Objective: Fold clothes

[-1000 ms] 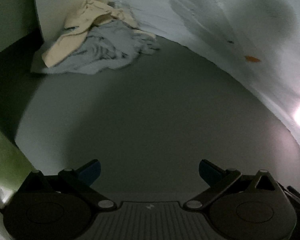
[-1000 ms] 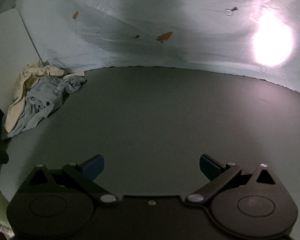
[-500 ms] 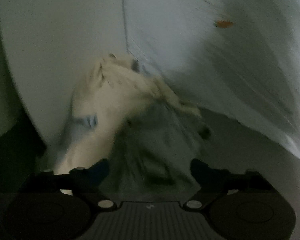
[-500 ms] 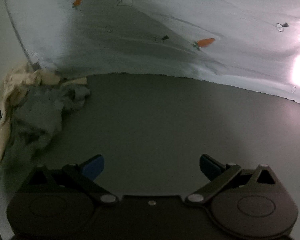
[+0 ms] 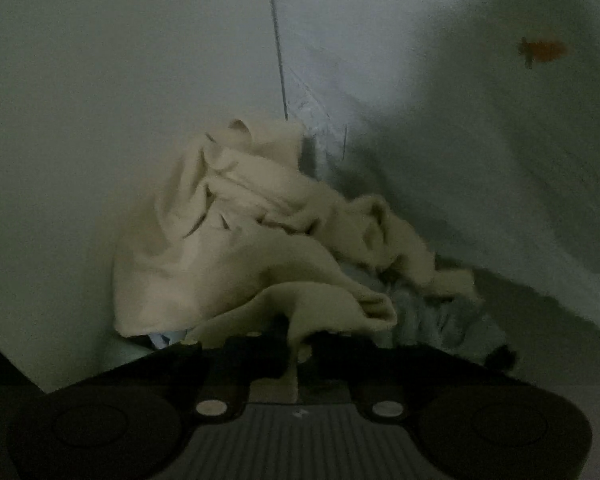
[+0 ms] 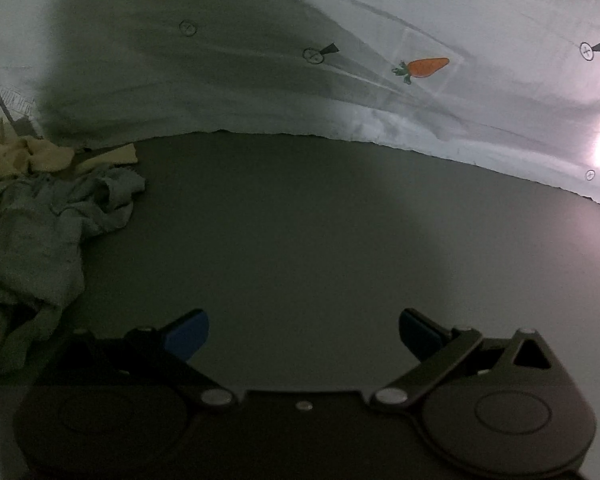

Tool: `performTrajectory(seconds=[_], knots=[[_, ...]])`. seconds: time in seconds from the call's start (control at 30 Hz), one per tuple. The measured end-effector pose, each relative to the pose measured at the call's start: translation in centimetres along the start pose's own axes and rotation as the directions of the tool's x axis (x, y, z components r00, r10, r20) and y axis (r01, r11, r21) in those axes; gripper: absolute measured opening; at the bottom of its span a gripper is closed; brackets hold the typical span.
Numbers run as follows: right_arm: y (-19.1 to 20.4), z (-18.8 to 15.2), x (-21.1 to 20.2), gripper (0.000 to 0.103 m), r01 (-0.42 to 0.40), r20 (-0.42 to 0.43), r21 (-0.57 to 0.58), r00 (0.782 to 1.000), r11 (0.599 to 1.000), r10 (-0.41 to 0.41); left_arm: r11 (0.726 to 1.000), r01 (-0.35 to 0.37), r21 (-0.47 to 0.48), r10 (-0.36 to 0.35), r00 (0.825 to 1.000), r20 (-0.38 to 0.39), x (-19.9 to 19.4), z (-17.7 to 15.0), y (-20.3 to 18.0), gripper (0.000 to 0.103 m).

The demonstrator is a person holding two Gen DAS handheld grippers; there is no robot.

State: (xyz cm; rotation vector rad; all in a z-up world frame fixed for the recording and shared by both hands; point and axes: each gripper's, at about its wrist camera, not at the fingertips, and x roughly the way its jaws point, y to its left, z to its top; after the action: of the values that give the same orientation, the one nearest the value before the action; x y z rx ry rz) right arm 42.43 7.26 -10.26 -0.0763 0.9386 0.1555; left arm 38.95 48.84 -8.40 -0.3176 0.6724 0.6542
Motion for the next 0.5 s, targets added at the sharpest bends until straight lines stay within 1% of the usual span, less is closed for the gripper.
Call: performTrajectory(seconds=[0.07,0.13,0.17,0.23,0.27,0.3,0.33,0.4,0.43,0.47,0.5], knots=[[-0.8,-0.2,-0.4,0.103,-0.010,0.004,0.007,1.000,1.000,0.010,0.999,0.033,0.011,-0.033,0.998,0.056,-2.8,0.3,-1.0,0.007],[-1.8,-0.4,-0.9,0.103,-0.022,0.015,0.026,1.000,0.999,0.022,0.997,0.067,0.032,-0.070,0.991,0.115,-5.8,0.7,-2.4,0.007],[-2.4,-0.5,-1.2,0.103,-0.030,0.023,0.037,0.999,0.999,0.029,0.996,0.084,0.043,-0.089,0.985,0.145,-7.4,0.9,-3.0,0.006],[-3.9,-0.8,-2.1,0.103,-0.049,0.047,0.062,0.998,0.997,0.047,0.988,0.144,0.062,-0.154,0.966,0.206,-11.2,1.2,-5.1,0.006],[-4.9,-1.0,-2.7,0.103,-0.060,0.065,0.074,0.996,0.995,0.056,0.980,0.183,0.083,-0.197,0.951,0.237,-13.4,1.3,-6.5,0.006],[-5.7,-1.2,-3.3,0.103,-0.070,0.082,0.085,0.995,0.994,0.063,0.969,0.222,0.107,-0.243,0.933,0.267,-15.7,1.3,-8.1,0.006],[-6.8,-1.5,-4.0,0.103,-0.079,0.102,0.097,0.992,0.992,0.069,0.957,0.259,0.132,-0.288,0.911,0.296,-18.0,1.3,-9.6,0.006],[-9.4,-2.3,-5.7,0.103,-0.097,0.147,0.122,0.986,0.988,0.078,0.928,0.336,0.163,-0.372,0.870,0.324,-22.2,0.8,-13.1,0.006],[-10.8,-2.7,-6.6,0.103,-0.103,0.168,0.134,0.983,0.986,0.080,0.904,0.387,0.181,-0.426,0.844,0.325,-24.3,0.2,-15.1,0.006],[-12.5,-3.4,-7.7,0.103,-0.107,0.189,0.149,0.979,0.983,0.078,0.874,0.442,0.202,-0.485,0.814,0.320,-26.4,-0.6,-17.1,0.006],[-14.0,-4.0,-8.5,0.103,-0.105,0.204,0.162,0.976,0.981,0.071,0.840,0.494,0.223,-0.542,0.779,0.314,-28.4,-1.4,-19.1,0.006]])
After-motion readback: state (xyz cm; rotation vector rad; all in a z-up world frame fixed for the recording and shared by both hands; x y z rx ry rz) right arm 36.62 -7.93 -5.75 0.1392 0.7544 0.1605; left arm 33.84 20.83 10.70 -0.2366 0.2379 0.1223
